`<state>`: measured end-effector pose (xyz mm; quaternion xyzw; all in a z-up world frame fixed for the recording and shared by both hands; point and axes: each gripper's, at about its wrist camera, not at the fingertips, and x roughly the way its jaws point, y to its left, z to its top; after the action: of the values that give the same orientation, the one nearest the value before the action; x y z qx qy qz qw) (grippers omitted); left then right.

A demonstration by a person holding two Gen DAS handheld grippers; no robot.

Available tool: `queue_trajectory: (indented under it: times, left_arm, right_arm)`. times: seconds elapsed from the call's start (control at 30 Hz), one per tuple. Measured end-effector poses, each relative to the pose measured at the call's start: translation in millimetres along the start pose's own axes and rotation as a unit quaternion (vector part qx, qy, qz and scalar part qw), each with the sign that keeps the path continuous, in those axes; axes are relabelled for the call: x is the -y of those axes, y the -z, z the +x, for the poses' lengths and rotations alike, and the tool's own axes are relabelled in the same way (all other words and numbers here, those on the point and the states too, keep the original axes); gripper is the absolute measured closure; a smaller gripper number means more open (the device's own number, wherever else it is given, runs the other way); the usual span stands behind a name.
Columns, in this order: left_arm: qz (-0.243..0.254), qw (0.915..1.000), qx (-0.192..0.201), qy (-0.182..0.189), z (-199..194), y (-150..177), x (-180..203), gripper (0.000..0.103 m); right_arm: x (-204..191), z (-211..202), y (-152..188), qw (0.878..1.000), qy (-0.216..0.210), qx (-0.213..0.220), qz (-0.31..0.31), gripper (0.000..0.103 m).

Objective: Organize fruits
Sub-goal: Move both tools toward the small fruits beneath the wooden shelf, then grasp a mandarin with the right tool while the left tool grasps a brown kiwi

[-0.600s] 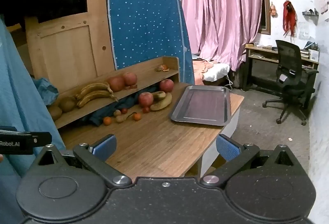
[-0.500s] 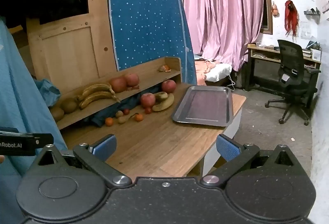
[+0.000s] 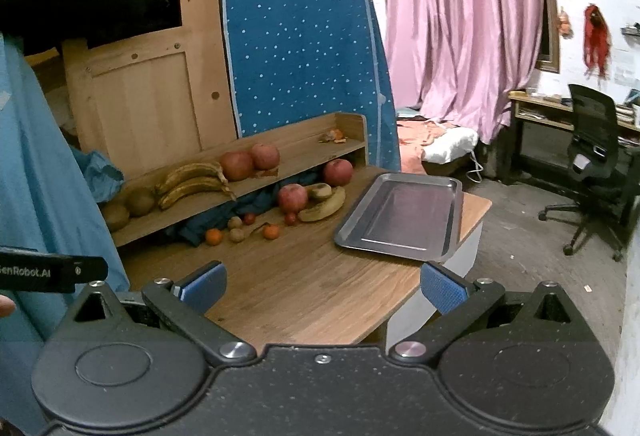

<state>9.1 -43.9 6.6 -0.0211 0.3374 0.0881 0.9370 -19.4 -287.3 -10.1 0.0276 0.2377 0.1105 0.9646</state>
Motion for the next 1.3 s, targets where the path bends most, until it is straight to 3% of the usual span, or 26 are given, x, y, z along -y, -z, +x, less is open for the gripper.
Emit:
queue_trajectory:
  times: [0.3, 0.53, 0.7, 0.97, 1.17, 1.3]
  left_arm:
    - [-0.043, 0.9978, -0.012, -0.049, 14.8, 0.2, 51.0, 0.000]
    - [-0.061, 0.9943, -0.040, -0.077, 29.7, -8.4, 66.6, 0.000]
    - [-0.081, 0.9899, -0.075, -0.089, 61.5, -13.2, 62.9, 0.000]
    - [-0.101, 0.9856, -0.099, -0.093, 136.4, -31.6, 50.2, 0.000]
    - [-0.108, 0.9839, -0.109, -0.092, 186.0, -50.5, 32.9, 0.000]
    - [-0.104, 0.9825, -0.117, -0.101, 208.1, -61.7, 20.9, 0.000]
  right_arm:
    - [48.2, 21.5, -13.3, 0.998, -0.051, 0.003, -0.035, 0.001]
    - [65.4, 39.1, -20.1, 0.996, -0.081, -0.021, -0.039, 0.001]
    - [74.1, 64.0, -21.7, 0.994, -0.089, -0.051, -0.044, 0.001]
    - [83.9, 131.8, -45.6, 0.991, -0.066, -0.091, -0.070, 0.001]
    - [71.6, 187.7, -57.9, 0.988, -0.039, -0.118, -0.092, 0.001]
    - [62.8, 216.1, -66.4, 0.984, -0.052, -0.133, -0.107, 0.001]
